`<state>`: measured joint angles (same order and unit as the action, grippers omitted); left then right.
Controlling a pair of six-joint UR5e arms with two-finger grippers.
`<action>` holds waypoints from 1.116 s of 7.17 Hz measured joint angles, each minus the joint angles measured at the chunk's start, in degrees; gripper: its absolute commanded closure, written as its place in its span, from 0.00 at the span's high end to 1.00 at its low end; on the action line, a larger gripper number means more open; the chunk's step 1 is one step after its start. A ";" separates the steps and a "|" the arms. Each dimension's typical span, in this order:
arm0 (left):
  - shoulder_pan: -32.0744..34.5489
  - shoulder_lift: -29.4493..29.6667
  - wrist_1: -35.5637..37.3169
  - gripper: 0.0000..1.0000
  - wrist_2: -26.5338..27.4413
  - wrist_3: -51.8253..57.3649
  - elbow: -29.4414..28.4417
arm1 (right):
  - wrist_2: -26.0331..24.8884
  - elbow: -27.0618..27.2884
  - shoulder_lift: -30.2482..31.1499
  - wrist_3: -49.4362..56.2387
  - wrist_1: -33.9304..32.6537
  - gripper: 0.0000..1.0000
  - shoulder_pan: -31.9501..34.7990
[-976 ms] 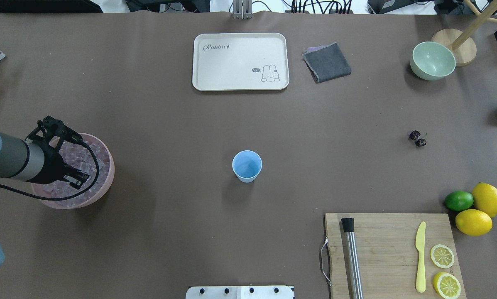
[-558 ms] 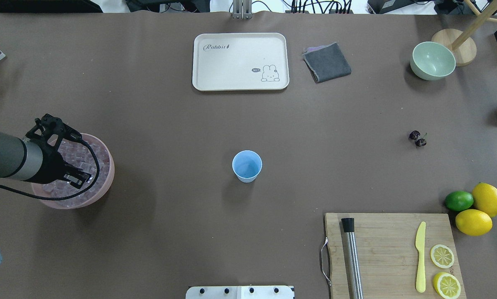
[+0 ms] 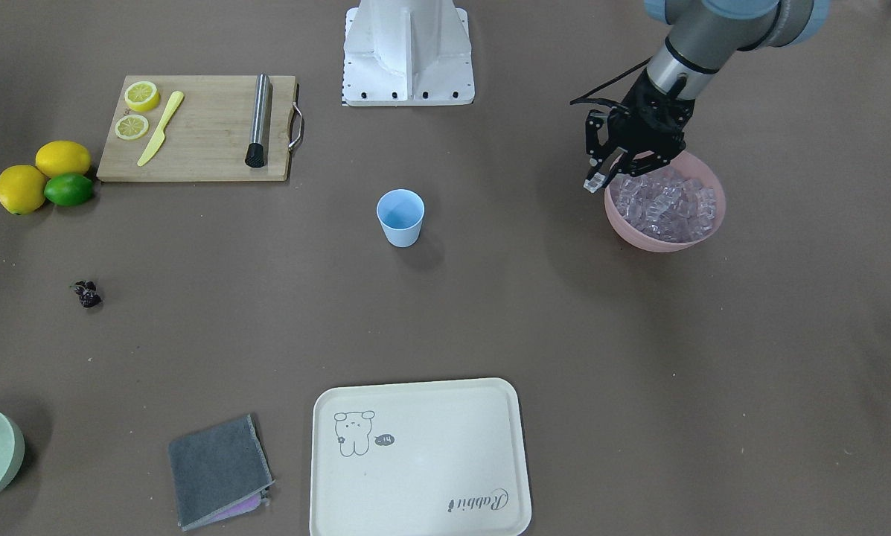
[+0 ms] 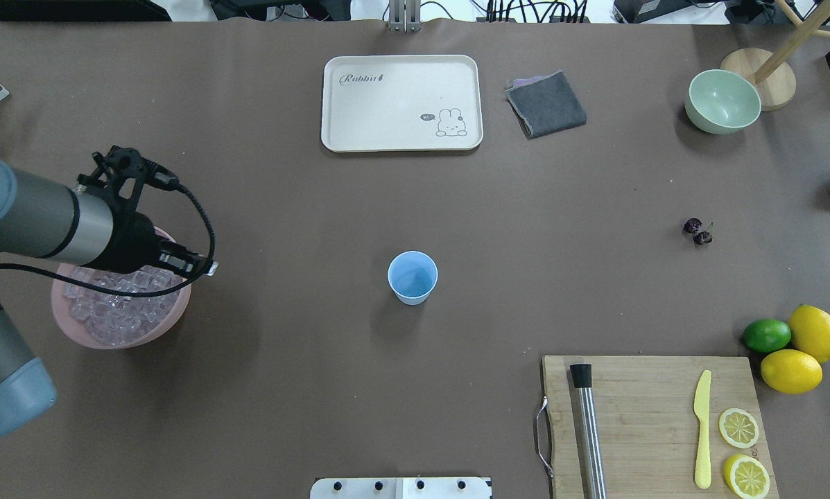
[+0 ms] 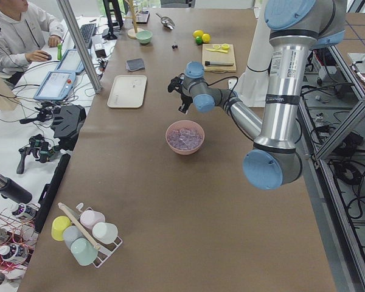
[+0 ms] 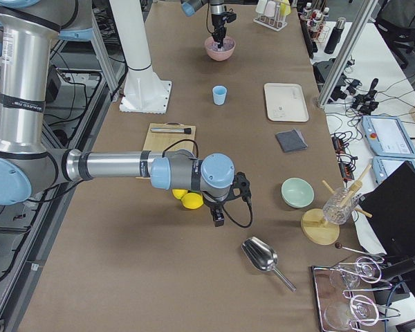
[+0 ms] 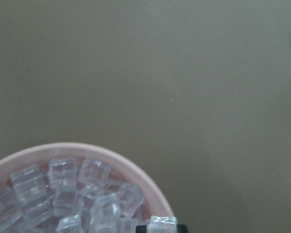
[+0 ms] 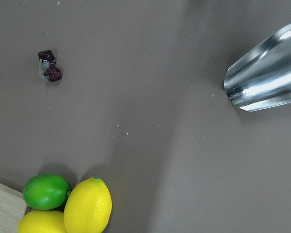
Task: Put ice and cherries in cup
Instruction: 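Carry the ice cube with the left gripper over the light-blue cup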
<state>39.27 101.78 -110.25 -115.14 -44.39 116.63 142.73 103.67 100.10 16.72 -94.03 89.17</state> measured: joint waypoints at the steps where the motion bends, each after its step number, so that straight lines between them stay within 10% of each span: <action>1: -1.15 5.93 2.21 0.00 0.06 -4.35 -1.78 | 0.00 0.00 -0.20 -0.01 -0.01 0.99 -0.18; 8: -12.29 31.98 5.02 0.00 13.51 -19.87 -20.82 | -0.01 -0.21 -0.82 -0.10 -0.01 0.99 -1.27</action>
<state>26.99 133.75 -105.23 -101.64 -64.26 95.81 142.73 103.46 99.28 16.61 -94.04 87.91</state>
